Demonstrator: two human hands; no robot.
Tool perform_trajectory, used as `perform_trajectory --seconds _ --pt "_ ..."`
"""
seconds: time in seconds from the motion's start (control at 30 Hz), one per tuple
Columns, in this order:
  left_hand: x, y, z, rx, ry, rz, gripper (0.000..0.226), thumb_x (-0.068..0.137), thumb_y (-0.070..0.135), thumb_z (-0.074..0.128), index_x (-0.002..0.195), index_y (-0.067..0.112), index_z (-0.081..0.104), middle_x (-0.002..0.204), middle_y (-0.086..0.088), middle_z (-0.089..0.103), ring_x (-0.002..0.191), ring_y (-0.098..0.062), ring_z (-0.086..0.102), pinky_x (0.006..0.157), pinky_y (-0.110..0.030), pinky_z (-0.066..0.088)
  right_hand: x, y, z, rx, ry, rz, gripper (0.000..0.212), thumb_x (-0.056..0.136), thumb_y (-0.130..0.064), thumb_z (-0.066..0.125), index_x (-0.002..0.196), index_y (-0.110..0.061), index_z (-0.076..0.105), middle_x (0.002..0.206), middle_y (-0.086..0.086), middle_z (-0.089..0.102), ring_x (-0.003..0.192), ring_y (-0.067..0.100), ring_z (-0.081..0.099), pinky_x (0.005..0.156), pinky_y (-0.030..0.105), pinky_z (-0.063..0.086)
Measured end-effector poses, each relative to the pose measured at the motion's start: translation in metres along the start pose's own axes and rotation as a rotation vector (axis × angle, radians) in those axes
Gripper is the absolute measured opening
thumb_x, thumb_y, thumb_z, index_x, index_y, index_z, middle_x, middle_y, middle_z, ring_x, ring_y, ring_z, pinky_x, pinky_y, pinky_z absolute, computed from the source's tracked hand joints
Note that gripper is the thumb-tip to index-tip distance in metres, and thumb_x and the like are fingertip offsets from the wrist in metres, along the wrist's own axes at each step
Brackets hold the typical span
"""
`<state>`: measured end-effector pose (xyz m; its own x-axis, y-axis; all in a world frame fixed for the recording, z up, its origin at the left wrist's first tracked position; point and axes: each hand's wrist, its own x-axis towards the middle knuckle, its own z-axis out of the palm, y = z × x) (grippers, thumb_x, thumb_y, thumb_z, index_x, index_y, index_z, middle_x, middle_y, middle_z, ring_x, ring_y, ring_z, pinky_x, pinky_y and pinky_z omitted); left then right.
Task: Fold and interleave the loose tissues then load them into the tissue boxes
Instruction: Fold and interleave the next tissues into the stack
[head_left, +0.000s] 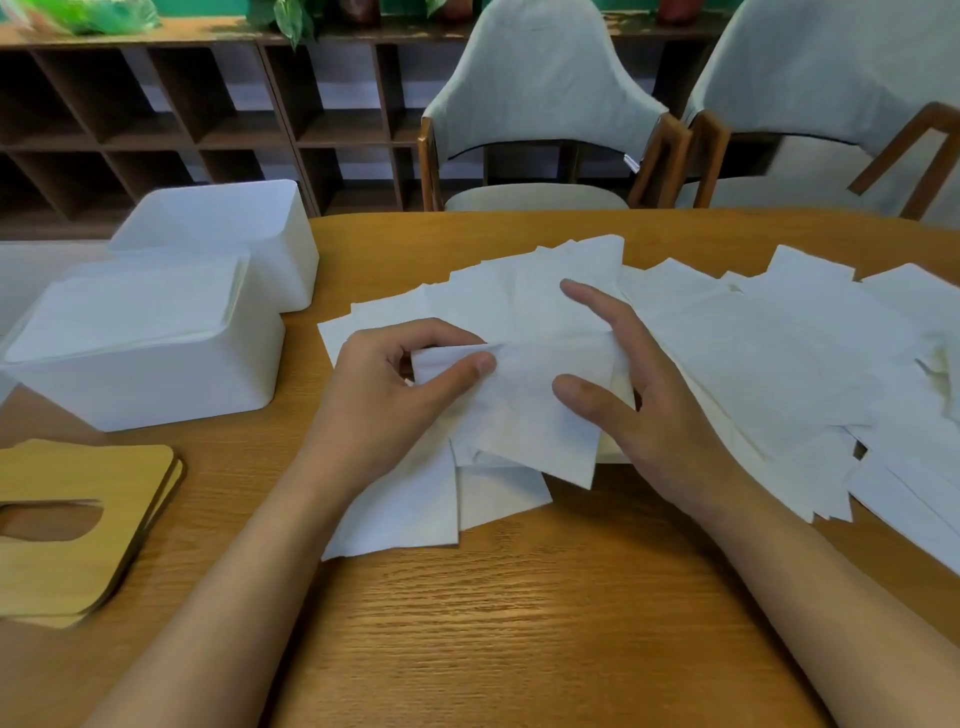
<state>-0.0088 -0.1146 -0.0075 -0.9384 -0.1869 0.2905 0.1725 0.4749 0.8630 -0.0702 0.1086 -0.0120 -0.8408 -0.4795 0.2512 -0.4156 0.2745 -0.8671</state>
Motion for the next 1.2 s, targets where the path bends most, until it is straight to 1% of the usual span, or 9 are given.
perform_trajectory --seconds 0.2,0.33,0.43,0.6,0.73,0.77,0.9,1.1,1.2 --pt "-0.002 -0.001 0.013 -0.039 0.034 -0.081 0.014 0.090 0.033 0.078 0.102 0.026 0.081 0.100 0.017 0.076 0.099 -0.004 0.069 0.067 -0.019 0.057 0.001 0.005 0.004 0.031 0.040 0.025 0.061 0.087 -0.043 0.073 0.141 -0.039 0.045 0.132 -0.037 0.040 0.109 -0.032 0.036 0.077 -0.008 0.034" --pt "-0.003 -0.001 0.020 -0.037 0.084 -0.096 0.013 0.089 0.034 0.080 0.101 0.030 0.081 0.102 0.020 0.076 0.094 -0.002 0.068 0.065 -0.014 0.051 0.002 0.010 0.002 0.044 0.058 0.066 0.058 0.081 -0.045 0.067 0.137 -0.046 0.049 0.135 -0.037 0.043 0.113 -0.025 0.039 0.081 -0.005 0.037" --pt "-0.004 0.000 0.017 0.013 0.181 -0.031 0.011 0.091 0.034 0.079 0.102 0.034 0.079 0.102 0.028 0.074 0.093 -0.003 0.067 0.062 -0.015 0.045 0.003 0.014 -0.001 0.036 0.074 0.088 0.051 0.088 -0.035 0.074 0.133 -0.049 0.052 0.125 -0.048 0.045 0.111 -0.033 0.035 0.083 -0.009 0.030" --pt "-0.008 0.010 0.015 0.032 0.179 0.131 0.015 0.097 0.031 0.071 0.111 0.032 0.076 0.112 0.032 0.067 0.108 0.000 0.064 0.073 -0.021 0.056 0.003 0.013 0.000 0.077 0.055 0.105 0.049 0.085 -0.046 0.072 0.130 -0.048 0.053 0.119 -0.041 0.054 0.113 -0.016 0.048 0.084 0.006 0.047" --pt "-0.008 0.006 0.021 0.008 0.116 0.083 0.016 0.096 0.031 0.074 0.111 0.032 0.077 0.102 0.025 0.070 0.097 -0.005 0.067 0.067 -0.019 0.052 0.003 0.011 0.000 0.064 0.060 0.104 0.054 0.080 -0.053 0.069 0.131 -0.050 0.053 0.133 -0.031 0.051 0.124 -0.002 0.047 0.104 0.030 0.048" --pt "-0.007 0.005 0.022 -0.007 0.099 0.056 0.015 0.095 0.031 0.075 0.110 0.033 0.077 0.098 0.023 0.071 0.092 -0.007 0.068 0.066 -0.019 0.052 0.003 0.010 0.000 0.062 0.058 0.102 0.054 0.080 -0.052 0.070 0.131 -0.050 0.053 0.134 -0.030 0.051 0.124 -0.003 0.047 0.103 0.029 0.049" --pt "-0.001 -0.006 0.024 0.014 0.089 -0.059 0.008 0.096 0.034 0.074 0.101 0.039 0.076 0.095 0.032 0.070 0.091 0.001 0.067 0.069 -0.019 0.047 0.002 0.010 0.001 0.042 0.081 0.107 0.048 0.088 -0.036 0.075 0.131 -0.044 0.054 0.122 -0.039 0.046 0.105 -0.033 0.038 0.076 -0.004 0.039" --pt "0.000 -0.004 0.018 0.000 -0.035 -0.106 0.029 0.083 0.047 0.080 0.111 0.040 0.075 0.110 0.030 0.067 0.110 0.004 0.060 0.084 -0.023 0.056 0.003 0.015 0.000 -0.016 0.071 0.120 0.032 0.091 -0.038 0.071 0.118 -0.048 0.059 0.108 -0.052 0.049 0.107 -0.026 0.042 0.079 0.005 0.042" --pt "0.001 -0.003 0.019 -0.009 -0.078 -0.108 0.020 0.084 0.036 0.084 0.103 0.038 0.078 0.104 0.026 0.073 0.103 0.002 0.065 0.077 -0.017 0.055 0.003 0.014 0.000 -0.024 0.082 0.101 0.034 0.089 -0.039 0.071 0.120 -0.047 0.059 0.116 -0.048 0.048 0.107 -0.032 0.036 0.078 -0.006 0.033"
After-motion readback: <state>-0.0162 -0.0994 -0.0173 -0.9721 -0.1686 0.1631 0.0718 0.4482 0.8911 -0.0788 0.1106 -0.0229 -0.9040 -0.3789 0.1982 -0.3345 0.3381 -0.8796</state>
